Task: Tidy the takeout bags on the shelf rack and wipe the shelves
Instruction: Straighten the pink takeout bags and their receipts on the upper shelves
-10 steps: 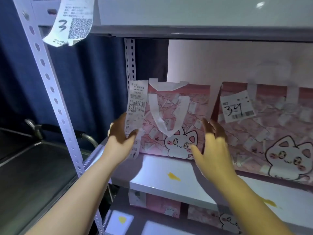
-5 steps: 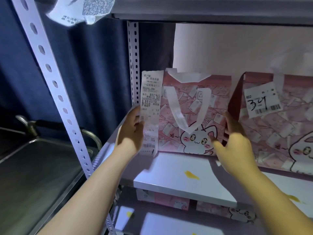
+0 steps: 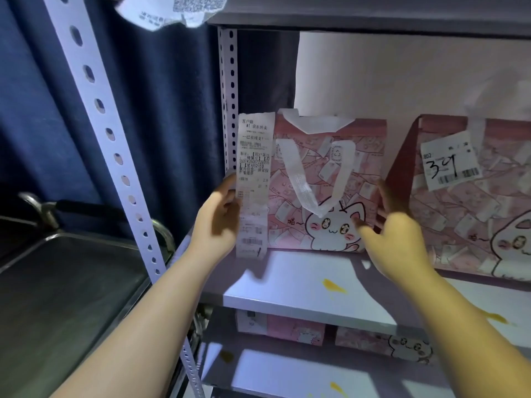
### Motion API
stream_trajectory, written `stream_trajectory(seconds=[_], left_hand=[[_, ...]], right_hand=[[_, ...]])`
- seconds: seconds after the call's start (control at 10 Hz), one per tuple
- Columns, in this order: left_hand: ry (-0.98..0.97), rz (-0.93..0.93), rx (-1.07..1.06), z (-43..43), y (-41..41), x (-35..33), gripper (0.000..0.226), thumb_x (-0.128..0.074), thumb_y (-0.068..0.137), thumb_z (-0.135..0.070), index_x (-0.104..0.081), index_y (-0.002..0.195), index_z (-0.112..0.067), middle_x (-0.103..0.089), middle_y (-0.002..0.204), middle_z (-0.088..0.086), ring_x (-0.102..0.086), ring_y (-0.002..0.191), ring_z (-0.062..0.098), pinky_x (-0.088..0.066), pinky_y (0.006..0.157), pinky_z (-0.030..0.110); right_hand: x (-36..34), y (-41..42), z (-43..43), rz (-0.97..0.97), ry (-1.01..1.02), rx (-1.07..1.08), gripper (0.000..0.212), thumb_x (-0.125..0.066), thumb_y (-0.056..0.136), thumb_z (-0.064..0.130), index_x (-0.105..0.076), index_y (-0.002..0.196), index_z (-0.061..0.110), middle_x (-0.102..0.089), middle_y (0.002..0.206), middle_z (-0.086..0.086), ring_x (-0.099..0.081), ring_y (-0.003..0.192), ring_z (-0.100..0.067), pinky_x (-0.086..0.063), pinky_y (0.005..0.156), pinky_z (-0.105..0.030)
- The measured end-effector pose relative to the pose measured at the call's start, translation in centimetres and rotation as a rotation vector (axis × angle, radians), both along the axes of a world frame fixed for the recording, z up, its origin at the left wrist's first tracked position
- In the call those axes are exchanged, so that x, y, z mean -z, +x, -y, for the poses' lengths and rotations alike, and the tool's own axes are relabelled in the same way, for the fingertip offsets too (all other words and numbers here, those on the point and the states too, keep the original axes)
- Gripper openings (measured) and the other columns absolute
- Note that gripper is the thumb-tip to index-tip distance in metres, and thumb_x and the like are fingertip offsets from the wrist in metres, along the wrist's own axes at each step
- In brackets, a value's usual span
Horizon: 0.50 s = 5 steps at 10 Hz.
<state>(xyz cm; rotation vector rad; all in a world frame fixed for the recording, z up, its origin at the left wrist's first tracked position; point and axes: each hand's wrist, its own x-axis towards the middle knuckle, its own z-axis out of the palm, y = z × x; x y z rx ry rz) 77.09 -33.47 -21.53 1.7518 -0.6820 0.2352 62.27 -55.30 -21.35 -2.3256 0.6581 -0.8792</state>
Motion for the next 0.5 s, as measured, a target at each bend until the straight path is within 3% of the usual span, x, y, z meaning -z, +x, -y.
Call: stream_trajectory(seconds=[0.1,0.2,0.3,0.4,0.5], left_hand=[[-0.151,-0.072,0.015,-0.1,0.5,0.1,0.034,-0.050,0.093,-0.007,-0.058,0.111,-0.034,-0.064,0.100,-0.011,-0.061,0.089,0.002,-0.048,0.069,0.007],[-0.050,0.079,-0.070,-0.5,-0.1,-0.7,0.031,-0.057,0.089,-0.008,-0.057,0.115,-0.026,-0.058,0.104,-0.007,-0.056,0.095,0.008,-0.042,0.075,0.009],[-0.111,0.103,-0.055,-0.8,-0.6,-1.5,0.028,-0.062,0.086,-0.013,-0.056,0.109,-0.030,-0.057,0.111,-0.002,-0.054,0.097,-0.005,-0.039,0.074,-0.001],[-0.117,0.118,-0.013,-0.3,-1.5,-2.6,0.022,-0.063,0.086,-0.016,-0.058,0.104,-0.028,-0.061,0.108,0.001,-0.058,0.094,0.002,-0.042,0.074,0.002],[-0.078,0.102,0.057,0.8,-3.3,-3.5,0.011,-0.064,0.085,-0.028,-0.058,0.092,-0.035,-0.065,0.095,-0.012,-0.060,0.085,-0.006,-0.049,0.075,0.016]], right_hand=[[-0.6,-0.1,-0.3,0.014,0.036,-0.005,0.072,-0.065,0.085,0.022,-0.026,0.145,0.029,-0.049,0.136,-0.012,-0.059,0.106,-0.029,-0.049,0.083,-0.034],[-1.6,-0.7,-0.8,0.065,0.048,0.024,0.057,-0.066,0.084,0.019,-0.041,0.135,0.021,-0.060,0.111,-0.021,-0.062,0.092,-0.036,-0.054,0.080,-0.051],[-2.0,-1.9,-1.3,0.132,0.064,0.044,0.030,-0.064,0.084,0.019,-0.054,0.111,0.012,-0.060,0.096,-0.012,-0.058,0.085,-0.027,-0.053,0.082,-0.050],[-2.0,-3.4,-1.3,0.190,0.040,0.064,0.025,-0.063,0.087,0.024,-0.055,0.107,0.010,-0.054,0.105,-0.004,-0.054,0.093,-0.022,-0.050,0.085,-0.040],[-1.9,-5.4,-1.1,0.232,0.009,0.065,0.023,-0.063,0.088,0.027,-0.057,0.109,0.021,-0.055,0.106,0.007,-0.054,0.093,-0.008,-0.043,0.077,-0.015]])
